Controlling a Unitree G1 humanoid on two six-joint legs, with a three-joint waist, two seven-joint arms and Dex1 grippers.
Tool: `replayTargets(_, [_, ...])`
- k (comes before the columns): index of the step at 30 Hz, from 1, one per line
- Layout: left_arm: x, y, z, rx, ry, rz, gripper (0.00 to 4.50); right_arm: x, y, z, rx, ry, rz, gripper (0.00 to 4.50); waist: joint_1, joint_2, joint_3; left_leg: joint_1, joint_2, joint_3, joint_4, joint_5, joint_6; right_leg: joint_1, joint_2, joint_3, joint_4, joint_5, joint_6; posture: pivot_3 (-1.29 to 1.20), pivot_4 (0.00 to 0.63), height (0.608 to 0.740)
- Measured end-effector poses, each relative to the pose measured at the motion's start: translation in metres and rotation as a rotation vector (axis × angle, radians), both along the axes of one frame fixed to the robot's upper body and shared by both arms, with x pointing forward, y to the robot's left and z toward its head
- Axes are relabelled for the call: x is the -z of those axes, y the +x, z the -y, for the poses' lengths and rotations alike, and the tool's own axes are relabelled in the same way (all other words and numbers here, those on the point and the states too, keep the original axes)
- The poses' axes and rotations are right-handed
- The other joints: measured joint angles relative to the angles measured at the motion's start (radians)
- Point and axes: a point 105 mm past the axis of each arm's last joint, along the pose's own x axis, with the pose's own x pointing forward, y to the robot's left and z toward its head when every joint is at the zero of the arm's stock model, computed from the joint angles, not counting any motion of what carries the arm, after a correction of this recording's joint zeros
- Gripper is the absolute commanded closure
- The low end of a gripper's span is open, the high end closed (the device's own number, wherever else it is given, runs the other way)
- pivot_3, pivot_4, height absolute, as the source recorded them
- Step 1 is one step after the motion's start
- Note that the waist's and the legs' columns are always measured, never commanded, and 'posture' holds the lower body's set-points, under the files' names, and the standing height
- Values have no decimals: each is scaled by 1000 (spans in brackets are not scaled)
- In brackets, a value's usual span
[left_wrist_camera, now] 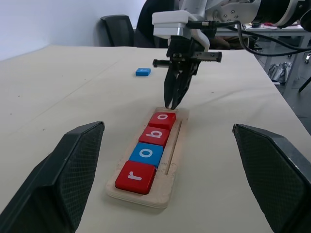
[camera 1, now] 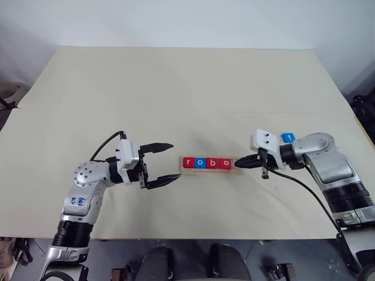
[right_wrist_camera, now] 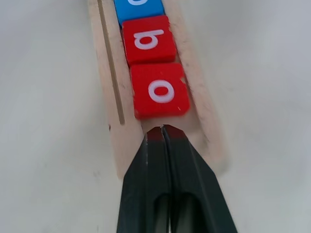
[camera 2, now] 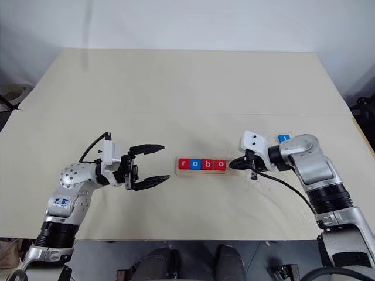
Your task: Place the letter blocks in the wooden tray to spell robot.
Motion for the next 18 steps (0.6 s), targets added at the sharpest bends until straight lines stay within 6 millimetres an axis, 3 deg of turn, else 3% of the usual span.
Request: replayTargets(18, [-1,2,-2,-27,-6,1,0,-2,9,-17,-25,4,11,4468,1,0,0,0,0,0,0,0,0,0,0,0,0,0,0,0,150,740])
